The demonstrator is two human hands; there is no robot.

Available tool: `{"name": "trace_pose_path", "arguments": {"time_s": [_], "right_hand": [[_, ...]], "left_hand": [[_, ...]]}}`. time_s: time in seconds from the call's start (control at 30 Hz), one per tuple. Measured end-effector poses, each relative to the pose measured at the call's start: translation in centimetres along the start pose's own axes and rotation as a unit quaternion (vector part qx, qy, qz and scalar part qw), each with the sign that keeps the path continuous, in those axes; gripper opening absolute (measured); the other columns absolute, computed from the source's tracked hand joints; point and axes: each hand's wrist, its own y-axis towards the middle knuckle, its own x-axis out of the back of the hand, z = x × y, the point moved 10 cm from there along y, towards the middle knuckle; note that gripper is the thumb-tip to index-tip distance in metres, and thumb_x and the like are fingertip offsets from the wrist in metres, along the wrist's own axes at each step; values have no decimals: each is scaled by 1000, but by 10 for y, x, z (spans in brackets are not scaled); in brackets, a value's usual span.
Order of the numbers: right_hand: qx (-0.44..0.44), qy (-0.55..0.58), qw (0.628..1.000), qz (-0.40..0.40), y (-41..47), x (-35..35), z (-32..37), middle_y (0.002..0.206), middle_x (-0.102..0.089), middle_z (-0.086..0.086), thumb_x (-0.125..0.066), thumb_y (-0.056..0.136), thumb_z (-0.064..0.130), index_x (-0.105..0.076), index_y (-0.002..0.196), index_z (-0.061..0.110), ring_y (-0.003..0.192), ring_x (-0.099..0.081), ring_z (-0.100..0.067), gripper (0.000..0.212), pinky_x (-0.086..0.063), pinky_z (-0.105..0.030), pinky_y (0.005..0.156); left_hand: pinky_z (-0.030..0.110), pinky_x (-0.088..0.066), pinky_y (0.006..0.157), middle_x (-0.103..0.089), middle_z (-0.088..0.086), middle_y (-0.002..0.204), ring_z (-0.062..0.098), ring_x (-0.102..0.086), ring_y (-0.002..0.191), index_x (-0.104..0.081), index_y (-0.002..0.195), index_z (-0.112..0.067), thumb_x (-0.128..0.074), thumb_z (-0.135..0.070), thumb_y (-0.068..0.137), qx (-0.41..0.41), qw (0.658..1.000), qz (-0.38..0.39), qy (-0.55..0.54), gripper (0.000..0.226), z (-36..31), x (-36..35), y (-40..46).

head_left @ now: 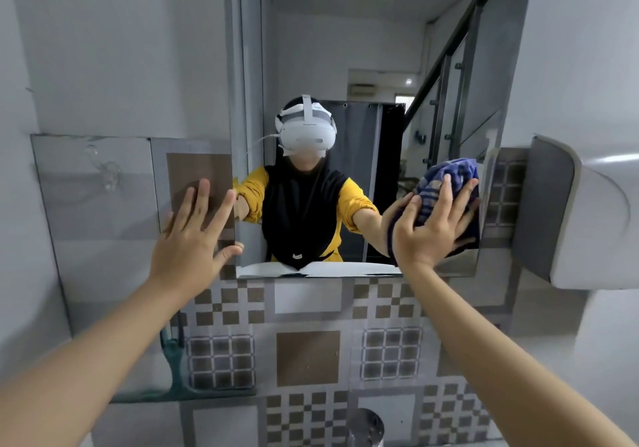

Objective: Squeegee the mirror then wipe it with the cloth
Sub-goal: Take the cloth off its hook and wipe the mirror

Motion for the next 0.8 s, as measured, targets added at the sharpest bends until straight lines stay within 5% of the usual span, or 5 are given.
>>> {"name": "trace_pose_path", "arguments": {"time_s": [0.27,0.5,0.8], "right_hand": [[94,32,995,29,-74,-45,109,154,-34,-10,-57,88,33,-49,137,28,144,-22,-35,50,-9,-77,101],[230,53,969,80,-130,-71,188,150,-41,-5,-56,87,33,-53,135,32,144,-25,-28,48,-7,-74,106],[425,3,899,109,-169,-71,176,146,-47,-1,-53,87,36,-57,131,33,141,-33,-25,44,-16,-72,106]], "left_hand": [[54,-13,108,8,8,156,29,3,142,2,146,-32,-40,-60,83,7,1000,10,2,81,4,-4,-3],[55,-18,109,13,8,154,28,4,142,5,146,-31,-60,-53,77,8,998,50,28,98,17,-21,-23],[52,-16,109,5,6,155,28,0,142,-2,147,-28,-64,-51,75,0,999,45,30,98,23,-22,-32]]}}
